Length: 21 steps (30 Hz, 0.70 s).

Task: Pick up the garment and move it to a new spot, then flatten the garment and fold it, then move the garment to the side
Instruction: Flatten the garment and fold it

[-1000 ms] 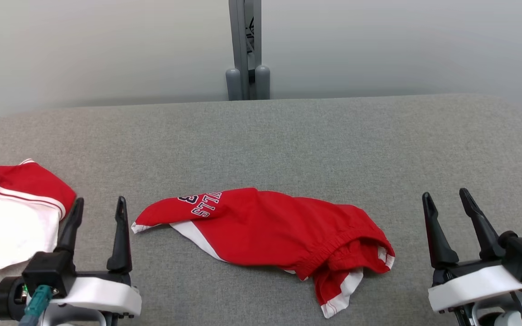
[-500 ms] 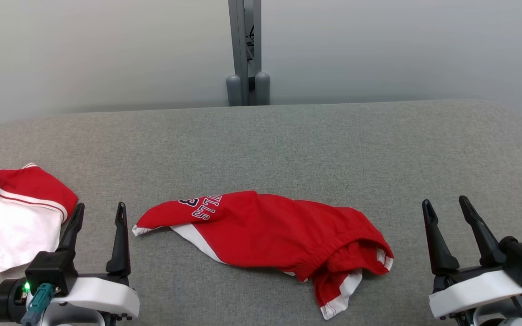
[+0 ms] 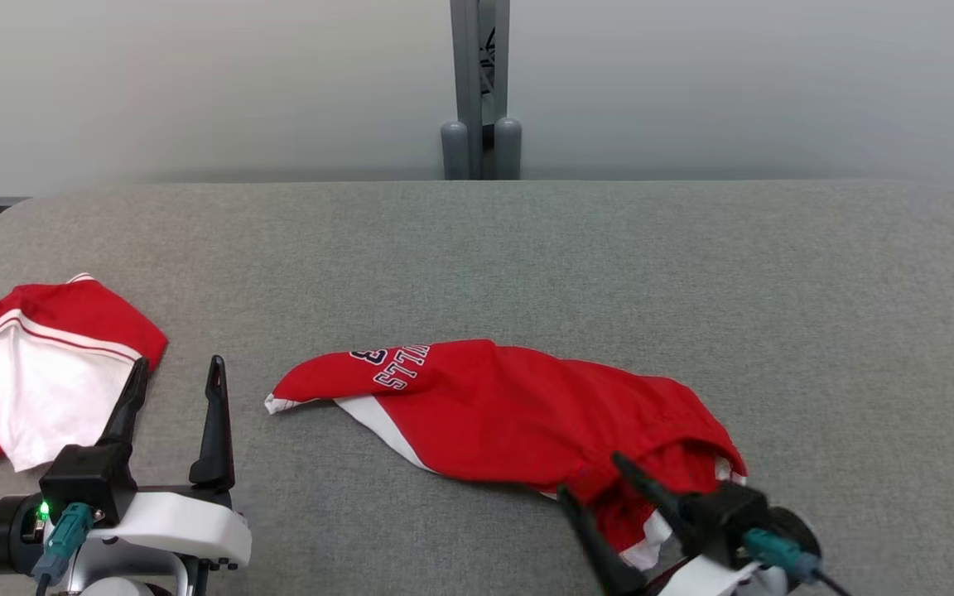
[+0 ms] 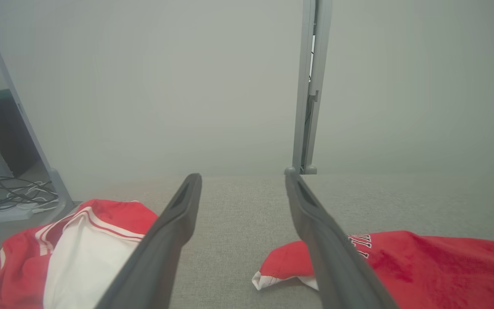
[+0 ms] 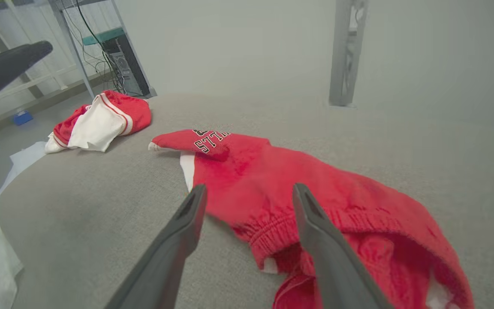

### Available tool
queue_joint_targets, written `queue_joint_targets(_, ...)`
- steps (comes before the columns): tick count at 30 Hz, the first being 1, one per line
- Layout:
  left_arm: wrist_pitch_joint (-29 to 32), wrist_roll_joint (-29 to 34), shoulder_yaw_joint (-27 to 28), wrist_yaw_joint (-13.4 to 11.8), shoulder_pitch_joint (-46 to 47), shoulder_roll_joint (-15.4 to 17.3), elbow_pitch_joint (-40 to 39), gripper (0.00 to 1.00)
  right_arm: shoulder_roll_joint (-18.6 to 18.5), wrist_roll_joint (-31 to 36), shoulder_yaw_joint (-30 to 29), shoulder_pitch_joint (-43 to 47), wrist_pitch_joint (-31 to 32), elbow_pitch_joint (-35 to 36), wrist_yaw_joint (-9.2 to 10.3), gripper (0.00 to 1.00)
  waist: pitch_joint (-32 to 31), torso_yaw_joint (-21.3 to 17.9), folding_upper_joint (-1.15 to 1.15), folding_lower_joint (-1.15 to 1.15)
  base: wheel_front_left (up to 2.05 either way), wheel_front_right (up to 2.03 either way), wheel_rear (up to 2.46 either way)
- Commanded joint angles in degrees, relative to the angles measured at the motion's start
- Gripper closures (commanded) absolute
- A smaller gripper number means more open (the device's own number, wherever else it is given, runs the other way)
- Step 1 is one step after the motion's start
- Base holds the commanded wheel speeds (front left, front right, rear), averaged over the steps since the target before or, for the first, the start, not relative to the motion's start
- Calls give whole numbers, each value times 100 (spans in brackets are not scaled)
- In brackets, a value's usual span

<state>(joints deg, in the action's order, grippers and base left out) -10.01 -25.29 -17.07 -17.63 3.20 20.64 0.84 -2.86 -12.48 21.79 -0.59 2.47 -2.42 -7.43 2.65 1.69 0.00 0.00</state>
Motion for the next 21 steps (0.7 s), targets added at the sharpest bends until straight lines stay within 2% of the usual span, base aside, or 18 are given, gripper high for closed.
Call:
queue_joint_targets(1,-2,-29,10,19,111,0,19,0,-100,-25,227,65,127,-23,-11,0,55,82,0,0,0,0,0)
queue_joint_targets(5,-32,-57,-12,30,151,-32,52,0,-287,-175,659,106,452,-131,-8,0,139,205,0,0,0,0,0)
queue_joint_targets(13,-102,-90,-73,89,282,-89,146,0,-344,9,294,-45,461,-361,-8,0,338,387,0,0,0,0,0)
queue_joint_targets(18,-137,-108,-89,137,366,-122,212,0,-228,42,338,-310,291,-650,-8,0,466,424,0,0,0,0,0)
queue_joint_targets(19,-147,-112,-93,139,383,-131,224,0,-206,7,380,-368,264,-730,-8,30,491,422,0,0,0,0,0)
queue_joint_targets(20,-154,-117,-98,132,411,-140,234,0,-180,-49,422,-417,221,-769,-8,72,512,420,0,0,0,0,0)
queue_joint_targets(21,-156,-116,-99,128,437,-143,238,0,-166,-103,442,-478,200,-805,-8,100,531,410,0,0,0,0,0)
